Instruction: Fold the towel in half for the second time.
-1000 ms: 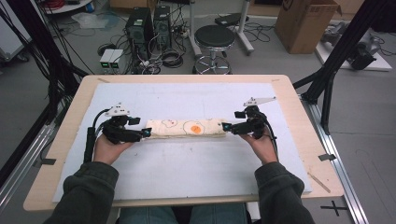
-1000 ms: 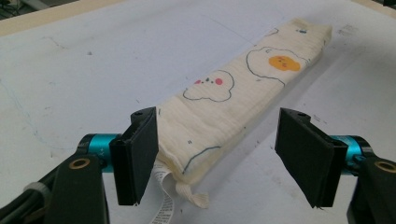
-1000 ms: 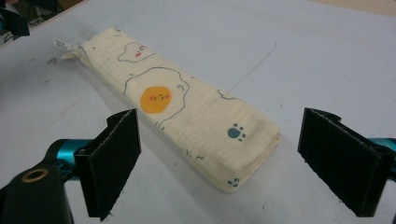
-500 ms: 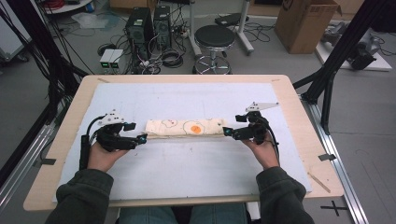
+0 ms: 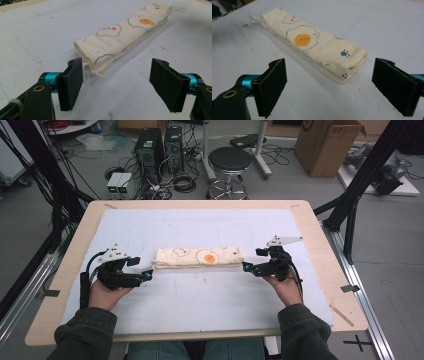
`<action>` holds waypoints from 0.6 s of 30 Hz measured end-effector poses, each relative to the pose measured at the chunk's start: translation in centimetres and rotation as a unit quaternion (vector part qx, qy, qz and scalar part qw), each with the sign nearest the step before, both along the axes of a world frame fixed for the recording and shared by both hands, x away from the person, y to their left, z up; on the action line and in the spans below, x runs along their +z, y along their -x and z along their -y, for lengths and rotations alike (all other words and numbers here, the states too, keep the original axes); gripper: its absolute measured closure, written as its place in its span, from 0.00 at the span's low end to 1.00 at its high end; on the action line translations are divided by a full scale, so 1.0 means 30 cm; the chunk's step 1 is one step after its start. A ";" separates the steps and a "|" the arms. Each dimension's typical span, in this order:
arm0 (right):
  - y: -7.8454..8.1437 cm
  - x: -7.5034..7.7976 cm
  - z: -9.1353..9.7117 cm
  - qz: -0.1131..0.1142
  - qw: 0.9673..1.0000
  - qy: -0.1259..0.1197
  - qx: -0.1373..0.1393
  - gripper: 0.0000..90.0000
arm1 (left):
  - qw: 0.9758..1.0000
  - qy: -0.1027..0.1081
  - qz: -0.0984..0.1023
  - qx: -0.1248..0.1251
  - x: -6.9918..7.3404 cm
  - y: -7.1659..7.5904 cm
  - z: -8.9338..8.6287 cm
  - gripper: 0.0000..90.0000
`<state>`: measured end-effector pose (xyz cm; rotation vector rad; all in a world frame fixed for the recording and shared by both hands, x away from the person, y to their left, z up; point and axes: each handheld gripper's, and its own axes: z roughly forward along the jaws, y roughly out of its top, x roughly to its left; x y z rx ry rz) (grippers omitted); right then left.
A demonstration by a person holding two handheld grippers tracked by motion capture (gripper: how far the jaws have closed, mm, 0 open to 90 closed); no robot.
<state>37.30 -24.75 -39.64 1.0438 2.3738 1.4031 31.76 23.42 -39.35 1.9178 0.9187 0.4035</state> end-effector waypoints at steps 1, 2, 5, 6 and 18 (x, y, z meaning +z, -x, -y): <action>0.004 -0.001 0.003 -0.001 1.000 0.001 0.001 0.13 | 1.000 -0.001 -0.001 0.001 -0.002 0.004 -0.002 0.31; 0.007 -0.003 0.005 0.001 1.000 0.000 0.000 0.13 | 1.000 0.001 -0.002 0.002 -0.006 0.009 -0.003 0.31; 0.021 -0.005 0.015 0.000 1.000 0.004 -0.001 0.13 | 1.000 0.001 -0.004 0.004 -0.014 0.019 -0.011 0.31; 0.025 -0.006 0.017 0.001 1.000 0.004 -0.001 0.13 | 1.000 0.001 -0.004 0.004 -0.015 0.023 -0.013 0.30; 0.069 -0.030 0.044 0.003 1.000 0.005 -0.003 0.13 | 1.000 -0.003 0.004 0.004 -0.018 0.063 -0.028 0.29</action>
